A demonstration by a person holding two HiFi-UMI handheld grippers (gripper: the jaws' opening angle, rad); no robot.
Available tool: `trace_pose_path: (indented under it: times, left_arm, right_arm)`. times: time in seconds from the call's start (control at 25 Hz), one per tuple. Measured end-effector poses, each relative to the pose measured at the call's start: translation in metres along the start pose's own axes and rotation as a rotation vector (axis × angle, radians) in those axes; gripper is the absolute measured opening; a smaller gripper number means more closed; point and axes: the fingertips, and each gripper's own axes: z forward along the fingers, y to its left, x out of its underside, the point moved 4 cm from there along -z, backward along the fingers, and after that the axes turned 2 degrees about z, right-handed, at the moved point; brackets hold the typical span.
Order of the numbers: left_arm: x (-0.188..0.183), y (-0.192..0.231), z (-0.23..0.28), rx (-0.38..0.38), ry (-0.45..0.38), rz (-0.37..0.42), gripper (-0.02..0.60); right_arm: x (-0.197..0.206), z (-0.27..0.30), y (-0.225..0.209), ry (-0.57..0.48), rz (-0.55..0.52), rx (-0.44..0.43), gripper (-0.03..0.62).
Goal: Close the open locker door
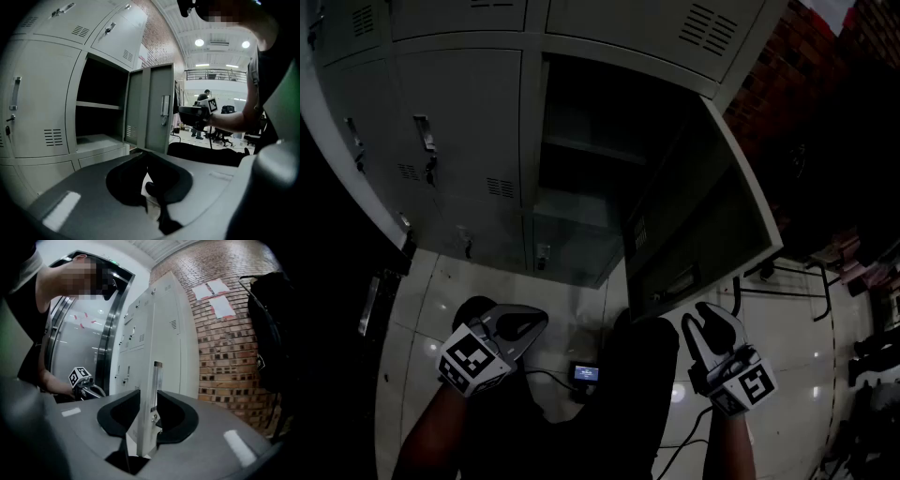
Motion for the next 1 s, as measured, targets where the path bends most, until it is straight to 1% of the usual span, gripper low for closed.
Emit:
trace_pose_path:
  times: [0.12, 0.24, 0.32, 0.36, 0.44, 0.64, 0.76, 0.84, 1.0]
  left_arm:
    - [0.000, -0.003, 0.000, 0.007, -0.008, -0.002, 0.012]
    - [0.000, -0.005, -0.001, 0.015, -0.013, -0.006, 0.012]
    - [-0.002, -0.004, -0.002, 0.017, -0.017, -0.007, 0.012]
    - [-0.003, -0.004, -0.003, 0.017, -0.019, -0.007, 0.012]
    - [-0.004, -0.004, -0.003, 0.017, -0.023, -0.005, 0.012]
    - [-0.005, -0.004, -0.005, 0.018, -0.030, -0.004, 0.012]
    - [-0.006, -0.003, -0.008, 0.016, -0.039, -0.006, 0.012]
    - [-0.006, -0.001, -0.011, 0.013, -0.048, -0.010, 0.012]
    - [-0.007, 0.000, -0.016, 0.006, -0.068, -0.020, 0.012]
  right_arm:
    - [0.000, 0.013, -0.007, 0.023, -0.015, -0.114, 0.162]
    - [0.006, 0.026, -0.010, 0.070, -0.019, -0.192, 0.166]
    - [0.001, 0.036, -0.005, 0.058, 0.000, -0.260, 0.169]
    - [-0.001, 0.040, -0.001, 0.046, 0.008, -0.294, 0.151]
    - [-0.002, 0.047, 0.005, 0.038, 0.013, -0.334, 0.147]
    - [0.003, 0.073, 0.028, 0.040, -0.007, -0.328, 0.138]
    - [-0.007, 0.102, 0.053, 0.029, -0.063, -0.297, 0.135]
    - [-0.008, 0.122, 0.064, 0.043, -0.093, -0.267, 0.133]
    - [-0.011, 0.162, 0.078, 0.046, -0.082, -0.245, 0.126]
